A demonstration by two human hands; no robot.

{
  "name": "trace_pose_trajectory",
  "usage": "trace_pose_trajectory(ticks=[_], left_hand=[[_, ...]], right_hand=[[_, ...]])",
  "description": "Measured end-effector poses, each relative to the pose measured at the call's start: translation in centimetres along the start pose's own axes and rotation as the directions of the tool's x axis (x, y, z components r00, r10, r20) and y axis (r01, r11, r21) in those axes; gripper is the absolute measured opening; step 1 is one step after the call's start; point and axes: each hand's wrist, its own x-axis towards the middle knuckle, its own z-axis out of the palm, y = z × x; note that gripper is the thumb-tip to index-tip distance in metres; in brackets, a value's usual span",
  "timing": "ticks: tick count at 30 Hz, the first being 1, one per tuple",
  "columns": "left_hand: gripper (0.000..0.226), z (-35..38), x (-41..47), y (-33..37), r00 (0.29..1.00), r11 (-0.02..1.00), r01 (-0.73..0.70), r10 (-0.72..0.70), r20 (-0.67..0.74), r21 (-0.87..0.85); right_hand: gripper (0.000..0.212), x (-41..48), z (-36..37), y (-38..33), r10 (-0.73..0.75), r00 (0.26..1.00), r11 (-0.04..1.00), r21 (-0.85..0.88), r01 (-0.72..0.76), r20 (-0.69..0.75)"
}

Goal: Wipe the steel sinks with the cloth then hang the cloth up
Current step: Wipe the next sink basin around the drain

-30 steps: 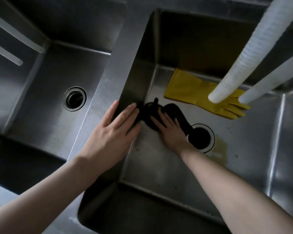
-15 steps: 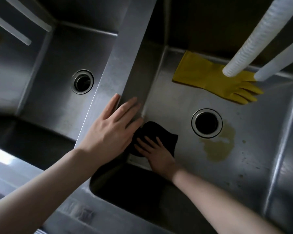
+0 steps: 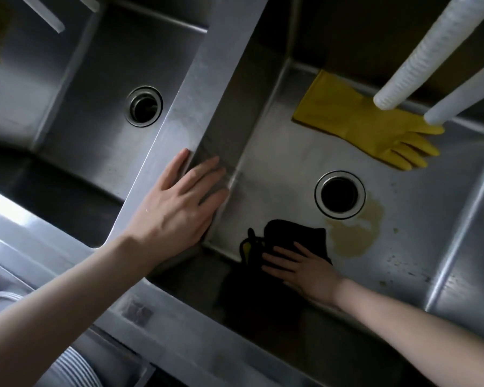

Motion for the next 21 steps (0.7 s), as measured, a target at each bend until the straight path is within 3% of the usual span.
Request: trace_pose_trajectory(ticks=[3,7,11,17,21], left_hand=[[0.028,-0.1,0.0,0.1,1.000,1.000,-0.008,0.008,-0.008,-0.009],[0.027,-0.2,0.0,0.0,1.000,1.000,-0.003,0.003,-0.005,-0.002],[0.029,-0.1,0.0,0.0,1.000,1.000,0.016,-0.016,0.004,0.006],[0.030,-0.1,0.0,-0.1,1.000,0.999,0.028,-0.029,0.008,0.019],[0.033,-0.1,0.1,-0.1,0.999,0.999,0.033,-0.033,-0.013,-0.002]], right_hand=[[0.062,1.9,-1.1,0.0,0.045,0.997,0.991,0.126,-0.054,0.070],[0.059,9.1,-3.3,-2.0,0.155,0.987,0.957,0.245,-0.158,0.032],[0.061,11.9,-3.0,-3.6,0.224,0.972,0.966,0.114,-0.231,0.069],[0.070,6.7,-1.1,-3.0,0.086,0.994,0.993,0.070,-0.090,0.062],[0.076,5.6,-0.2,-2.3,0.070,0.996,0.997,0.023,-0.071,0.052]])
